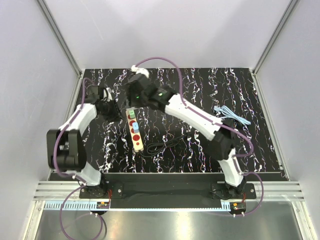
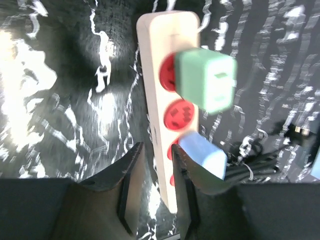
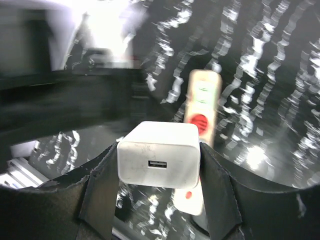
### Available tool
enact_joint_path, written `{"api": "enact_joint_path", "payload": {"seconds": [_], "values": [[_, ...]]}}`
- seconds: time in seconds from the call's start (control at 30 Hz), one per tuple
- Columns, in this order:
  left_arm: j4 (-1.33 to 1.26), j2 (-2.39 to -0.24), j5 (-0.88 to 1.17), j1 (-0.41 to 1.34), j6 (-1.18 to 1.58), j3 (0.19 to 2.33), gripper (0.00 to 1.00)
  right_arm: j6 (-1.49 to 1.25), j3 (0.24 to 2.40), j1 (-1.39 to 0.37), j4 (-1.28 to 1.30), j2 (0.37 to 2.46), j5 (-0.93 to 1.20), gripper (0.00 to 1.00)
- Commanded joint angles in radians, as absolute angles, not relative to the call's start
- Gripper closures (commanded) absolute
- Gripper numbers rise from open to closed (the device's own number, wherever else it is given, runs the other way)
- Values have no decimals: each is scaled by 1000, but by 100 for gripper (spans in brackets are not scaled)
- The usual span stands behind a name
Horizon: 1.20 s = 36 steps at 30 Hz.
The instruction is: Pull the plug off the socket
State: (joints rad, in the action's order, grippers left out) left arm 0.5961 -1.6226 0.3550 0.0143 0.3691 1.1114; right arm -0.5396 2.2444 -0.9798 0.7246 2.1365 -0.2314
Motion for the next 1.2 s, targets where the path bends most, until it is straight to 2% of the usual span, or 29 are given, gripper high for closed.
{"api": "enact_joint_path", "payload": {"seconds": [0.0, 0.1, 0.13, 0.27, 0.4, 0.63, 0.73, 0.87, 1.0, 1.17], "values": [[612, -1472, 359, 0, 348, 1072, 66, -566, 2125, -885, 626, 1956, -163, 100], [604, -1399, 382, -21, 354, 1037, 65, -618, 1998, -773, 586, 1901, -50, 100], [598, -1384, 391, -21, 356, 1028, 65, -644, 1965, -687, 571, 1891, -5, 100], [563, -1330, 436, -25, 351, 999, 61, -858, 1758, -455, 427, 1864, 335, 100], [513, -1331, 514, -32, 357, 992, 60, -1008, 1567, -253, 219, 1914, 575, 100], [450, -1385, 571, -40, 396, 996, 61, -1098, 1500, -66, 108, 2039, 816, 100], [434, -1397, 581, -41, 406, 997, 61, -1147, 1462, -20, 54, 2066, 839, 100], [417, -1408, 591, -43, 414, 1000, 60, -1187, 1447, -6, 38, 2124, 885, 93], [400, -1427, 600, -41, 431, 1002, 60, -1198, 1460, 23, 25, 2164, 877, 82], [388, -1422, 611, -44, 440, 1002, 60, -1194, 1468, 23, 25, 2204, 836, 75]]}}
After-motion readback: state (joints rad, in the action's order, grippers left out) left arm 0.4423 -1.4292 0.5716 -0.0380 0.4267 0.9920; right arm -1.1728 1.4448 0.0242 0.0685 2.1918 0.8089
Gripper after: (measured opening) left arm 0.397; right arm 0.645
